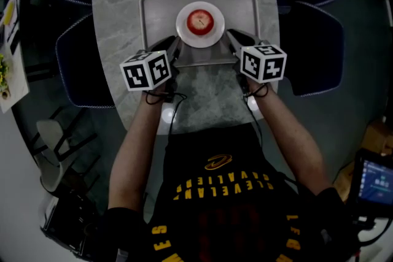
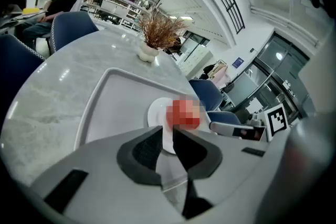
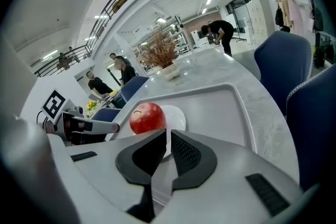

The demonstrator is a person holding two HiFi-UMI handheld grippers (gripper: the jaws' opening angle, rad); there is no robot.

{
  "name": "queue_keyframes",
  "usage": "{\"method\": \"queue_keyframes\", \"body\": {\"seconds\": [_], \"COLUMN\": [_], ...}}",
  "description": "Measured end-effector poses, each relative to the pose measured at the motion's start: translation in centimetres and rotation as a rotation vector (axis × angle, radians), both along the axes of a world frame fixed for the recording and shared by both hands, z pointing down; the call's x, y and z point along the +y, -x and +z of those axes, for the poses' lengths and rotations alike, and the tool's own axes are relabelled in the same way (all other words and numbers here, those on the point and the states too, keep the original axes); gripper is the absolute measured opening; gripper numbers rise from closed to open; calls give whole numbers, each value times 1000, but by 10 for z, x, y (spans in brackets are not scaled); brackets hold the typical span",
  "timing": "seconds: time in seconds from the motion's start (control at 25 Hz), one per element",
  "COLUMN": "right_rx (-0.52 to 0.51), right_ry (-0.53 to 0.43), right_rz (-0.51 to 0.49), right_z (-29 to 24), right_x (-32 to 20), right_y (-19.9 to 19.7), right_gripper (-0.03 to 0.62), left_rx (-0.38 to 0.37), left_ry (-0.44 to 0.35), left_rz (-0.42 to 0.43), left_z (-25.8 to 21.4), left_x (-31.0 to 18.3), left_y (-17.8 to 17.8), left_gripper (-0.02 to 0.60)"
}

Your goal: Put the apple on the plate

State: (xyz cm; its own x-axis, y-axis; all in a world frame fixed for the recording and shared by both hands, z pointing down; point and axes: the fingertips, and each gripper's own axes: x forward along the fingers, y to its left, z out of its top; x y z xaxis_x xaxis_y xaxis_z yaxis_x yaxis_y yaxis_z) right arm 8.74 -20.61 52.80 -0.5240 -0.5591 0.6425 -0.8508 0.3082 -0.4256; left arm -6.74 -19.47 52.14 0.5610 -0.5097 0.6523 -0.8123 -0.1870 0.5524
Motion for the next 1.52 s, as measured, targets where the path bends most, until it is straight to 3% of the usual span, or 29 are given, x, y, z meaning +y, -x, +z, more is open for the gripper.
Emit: {"method": "queue_keyframes", "body": {"seconds": [0.32,0.52,0.72,1.24,1.52], "right_rx": [-105,-148,-194,-217,-164], "right_ry": [-89,-121,-147,-222,-387], "right_rz": [-38,-84,-92,-126,-143], "right_z": [-40,-57,-81,-141,-195], "right_x": [24,43,67,102,114], "right_y": [11,15,19,36,37], "right_gripper": [31,31,6,6,6], "left_rx": [51,-51,-9,98,72], "left_ry": [-63,-207,-300,-420,-570], "left_rz": [-50,-6,10,85,128], "left_z": [-29,-57,-93,-159,-219], "left_x": [44,59,73,104,116], "left_y": [-9,-13,-26,-56,-64], "left_gripper": [55,55,2,2,2]}}
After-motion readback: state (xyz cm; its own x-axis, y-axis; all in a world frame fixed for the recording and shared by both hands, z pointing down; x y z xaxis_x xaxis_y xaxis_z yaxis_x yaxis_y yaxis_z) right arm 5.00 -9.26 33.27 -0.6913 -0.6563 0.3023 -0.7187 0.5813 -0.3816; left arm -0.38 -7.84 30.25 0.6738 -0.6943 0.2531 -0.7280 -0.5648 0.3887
